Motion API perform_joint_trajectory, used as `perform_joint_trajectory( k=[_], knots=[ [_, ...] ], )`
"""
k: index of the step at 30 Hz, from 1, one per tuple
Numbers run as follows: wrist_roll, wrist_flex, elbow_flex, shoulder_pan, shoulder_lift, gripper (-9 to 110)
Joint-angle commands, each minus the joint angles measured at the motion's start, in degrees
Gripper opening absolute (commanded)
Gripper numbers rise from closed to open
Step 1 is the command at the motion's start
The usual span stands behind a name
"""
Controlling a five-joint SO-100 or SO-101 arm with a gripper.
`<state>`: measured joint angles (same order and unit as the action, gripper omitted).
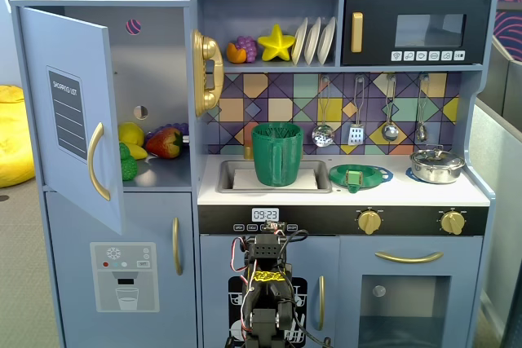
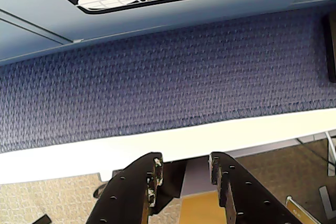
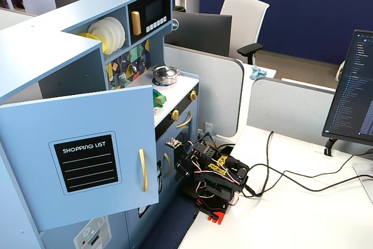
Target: Pick up the green pineapple from the left cabinet and place it in the green recipient
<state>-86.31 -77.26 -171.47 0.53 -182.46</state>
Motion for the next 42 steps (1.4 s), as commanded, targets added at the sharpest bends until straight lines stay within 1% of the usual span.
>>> perform_joint_trajectory(
  k=[1,5,9,12,14,16,18,21,23,24,27,31,32,34,35,37,40,42],
  knots=[
    [-4.6,-10.2,-0.3,6.2,0.4,0],
    [-8.0,-9.4,-0.3,6.9,0.4,0],
    [-8.8,-9.2,-0.3,6.9,0.4,0],
    [-13.7,-6.4,-0.3,5.5,0.4,0],
    [-12.0,-0.3,-0.2,1.2,0.4,0],
    [-9.7,8.5,0.3,-4.9,0.4,0],
    [-6.6,23.2,1.1,-12.2,1.2,0],
    [-4.9,50.9,3.8,-23.5,5.4,0],
    [-6.2,62.1,8.7,-30.2,9.1,0],
    [-6.9,64.9,12.0,-33.6,10.6,0],
    [-10.1,64.9,21.9,-42.3,14.2,0],
    [-16.0,65.8,29.2,-46.9,19.8,0],
    [-16.2,67.0,30.2,-47.3,21.3,1],
    [-15.6,67.6,32.1,-46.8,25.0,7],
    [-14.2,68.8,32.7,-46.5,27.0,13],
    [-9.2,72.8,33.3,-45.5,30.7,29],
    [-6.6,81.4,33.7,-43.6,37.6,38],
    [-6.9,85.9,35.0,-43.0,42.1,37]
  ],
)
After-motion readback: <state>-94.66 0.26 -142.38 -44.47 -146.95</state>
